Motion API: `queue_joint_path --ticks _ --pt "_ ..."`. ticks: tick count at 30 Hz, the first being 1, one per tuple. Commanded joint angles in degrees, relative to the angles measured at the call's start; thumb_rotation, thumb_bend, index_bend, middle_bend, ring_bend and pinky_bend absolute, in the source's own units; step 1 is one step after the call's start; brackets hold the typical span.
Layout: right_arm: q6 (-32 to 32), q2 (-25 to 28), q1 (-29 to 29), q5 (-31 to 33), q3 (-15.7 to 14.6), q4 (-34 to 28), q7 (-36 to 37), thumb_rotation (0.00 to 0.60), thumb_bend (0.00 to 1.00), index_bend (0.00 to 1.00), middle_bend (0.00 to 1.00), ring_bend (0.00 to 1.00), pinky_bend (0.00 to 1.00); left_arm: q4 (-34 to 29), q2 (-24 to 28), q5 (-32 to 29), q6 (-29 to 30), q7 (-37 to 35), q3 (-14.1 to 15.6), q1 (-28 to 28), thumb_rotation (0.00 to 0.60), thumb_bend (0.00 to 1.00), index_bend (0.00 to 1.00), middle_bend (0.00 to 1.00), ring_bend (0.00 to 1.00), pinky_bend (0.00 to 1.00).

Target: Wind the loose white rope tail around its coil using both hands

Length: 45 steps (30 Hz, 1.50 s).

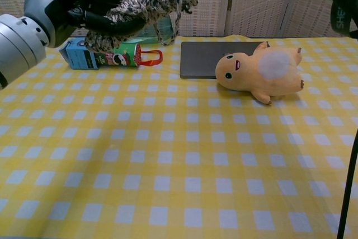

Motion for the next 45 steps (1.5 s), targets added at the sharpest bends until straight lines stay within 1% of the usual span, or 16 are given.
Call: queue_joint_path --ticks 1,6,11,19,23,29,39,45 --pt "-0.2 0.2 0.1 0.3 0.5 0.1 0.9 0.6 0.58 0.68 0.21 0.17 0.04 -0.1 0.0 0.7 -0.8 -4.7 -0.1 -0.1 0.6 0.66 0.69 0.74 0.63 0.6" --pt "-0.7 0.1 -0.2 1.0 0.5 2.0 3.3 0.6 0.57 0.68 0.21 0.17 0.04 0.6 0.6 3.7 -0.1 -11.0 0.0 0.4 0.6 0.66 0.69 0.74 0.63 0.6" --pt "-1.8 0.0 -0.3 0.8 -0.3 3.7 5.3 0.6 0.57 0.68 0.21 0.17 0.04 0.8 1.4 4.5 -0.1 -13.8 0.0 0.6 0.6 0.66 0.69 0.74 0.63 0.6" --pt "-2.3 -1.0 -0.8 -2.9 -2.7 7.0 9.8 0.6 0.57 0.68 0.22 0.17 0.04 -1.4 3.2 4.6 -1.7 -18.8 0.0 0.6 0.6 0.66 0.69 0.74 0.63 0.6" --pt "-1.2 -2.6 -0.9 -6.5 -4.2 9.5 11.8 0.6 0.57 0.68 0.22 0.17 0.04 -2.3 3.9 4.9 -2.4 -19.5 0.2 0.4 0.6 0.66 0.69 0.74 0.63 0.6" --pt "-0.1 -4.6 -1.1 -9.7 -6.1 11.8 13.1 0.6 0.57 0.68 0.22 0.17 0.04 -3.3 4.4 4.1 -3.0 -19.7 -0.1 0.2 0.6 0.66 0.69 0.74 0.63 0.6" --pt "0.7 -7.4 -1.7 -11.7 -8.3 14.5 12.2 0.6 0.57 0.68 0.22 0.17 0.04 -5.1 6.1 1.7 -4.4 -21.1 -1.4 0.1 0.6 0.66 0.69 0.74 0.63 0.6" --pt "0.6 -8.7 -1.7 -12.5 -9.1 15.3 10.2 0.6 0.57 0.68 0.22 0.17 0.04 -5.8 6.2 0.7 -4.5 -21.5 -2.1 0.0 0.6 0.66 0.69 0.74 0.63 0.6"
